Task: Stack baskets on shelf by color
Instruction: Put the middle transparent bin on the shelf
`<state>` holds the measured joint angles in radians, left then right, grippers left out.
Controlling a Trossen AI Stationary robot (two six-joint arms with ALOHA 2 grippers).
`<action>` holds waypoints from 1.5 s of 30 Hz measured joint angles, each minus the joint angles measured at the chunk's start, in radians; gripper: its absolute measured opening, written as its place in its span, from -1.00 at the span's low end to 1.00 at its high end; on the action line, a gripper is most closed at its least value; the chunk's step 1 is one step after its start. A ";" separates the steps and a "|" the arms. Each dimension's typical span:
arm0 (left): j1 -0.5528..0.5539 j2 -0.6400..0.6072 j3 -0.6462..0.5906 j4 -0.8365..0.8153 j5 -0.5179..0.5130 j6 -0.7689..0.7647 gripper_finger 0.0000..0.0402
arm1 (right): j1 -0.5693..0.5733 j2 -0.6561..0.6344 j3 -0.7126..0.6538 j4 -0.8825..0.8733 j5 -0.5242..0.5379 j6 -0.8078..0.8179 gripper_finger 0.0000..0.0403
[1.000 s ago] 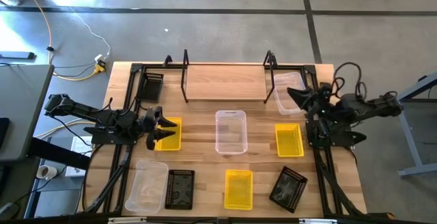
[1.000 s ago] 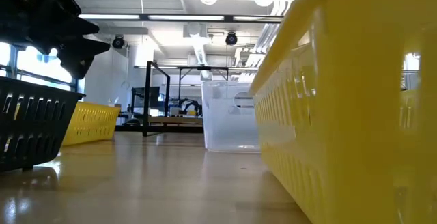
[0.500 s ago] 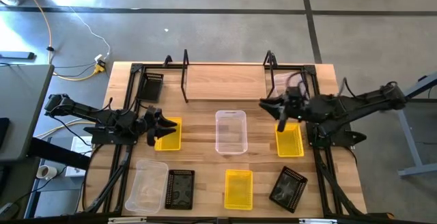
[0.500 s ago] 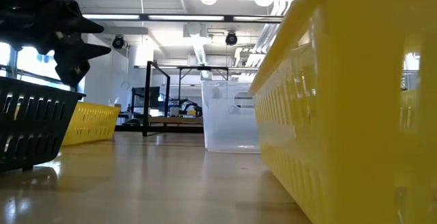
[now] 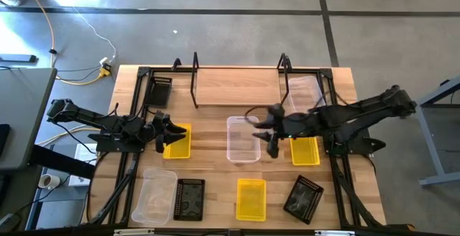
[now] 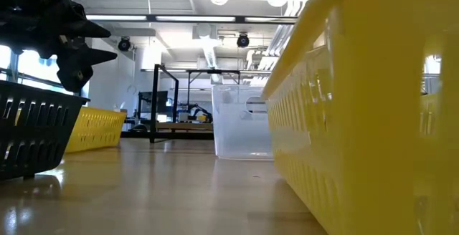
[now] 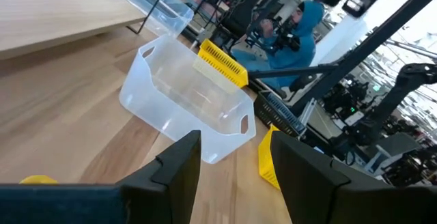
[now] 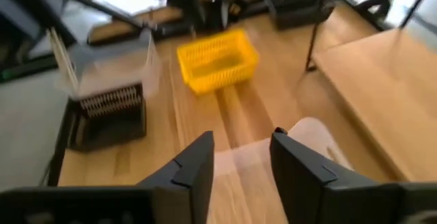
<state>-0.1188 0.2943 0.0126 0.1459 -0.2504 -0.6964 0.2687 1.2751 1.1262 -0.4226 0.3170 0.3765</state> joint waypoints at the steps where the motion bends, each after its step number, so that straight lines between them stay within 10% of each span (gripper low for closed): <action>1: 0.000 0.000 0.000 0.000 0.000 0.000 -0.16 | 0.000 0.018 0.000 0.002 -0.012 -0.005 -0.27; 16: 0.000 0.000 0.000 0.000 0.000 0.000 -0.16 | 0.002 0.284 0.001 0.058 -0.272 -0.134 -0.03; 45: 0.000 0.000 0.000 -0.011 0.000 0.000 -0.16 | 0.000 0.542 0.001 0.031 -0.311 -0.151 -0.04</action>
<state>-0.1190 0.2943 0.0124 0.1351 -0.2504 -0.6962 0.2687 1.8168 1.1271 -0.3918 0.0055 0.2258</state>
